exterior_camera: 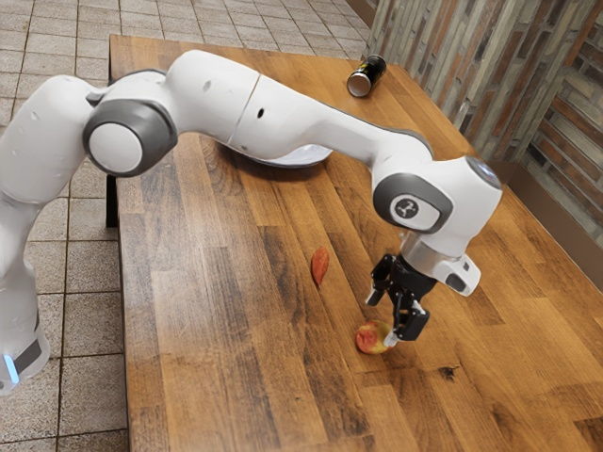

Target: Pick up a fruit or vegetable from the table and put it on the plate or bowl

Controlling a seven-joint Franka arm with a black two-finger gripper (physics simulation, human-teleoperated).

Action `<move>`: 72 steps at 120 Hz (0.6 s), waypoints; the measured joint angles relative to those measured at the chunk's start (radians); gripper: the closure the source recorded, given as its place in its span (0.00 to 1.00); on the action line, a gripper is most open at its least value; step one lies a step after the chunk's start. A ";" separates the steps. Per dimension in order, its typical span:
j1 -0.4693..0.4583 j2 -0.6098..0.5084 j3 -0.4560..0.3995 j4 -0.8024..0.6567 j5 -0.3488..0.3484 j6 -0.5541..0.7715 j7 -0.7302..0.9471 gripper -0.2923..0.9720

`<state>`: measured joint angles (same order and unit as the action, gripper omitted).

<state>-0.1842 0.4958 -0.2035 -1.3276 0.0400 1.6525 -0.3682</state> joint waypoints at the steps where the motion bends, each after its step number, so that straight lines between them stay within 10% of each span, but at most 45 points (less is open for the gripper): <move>1: 0.000 0.001 0.000 -0.001 0.000 0.002 -0.002 0.23; 72: 0.000 0.009 0.000 -0.043 -0.025 0.056 -0.082 0.23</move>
<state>-0.1842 0.5047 -0.2040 -1.3705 0.0152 1.7085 -0.4501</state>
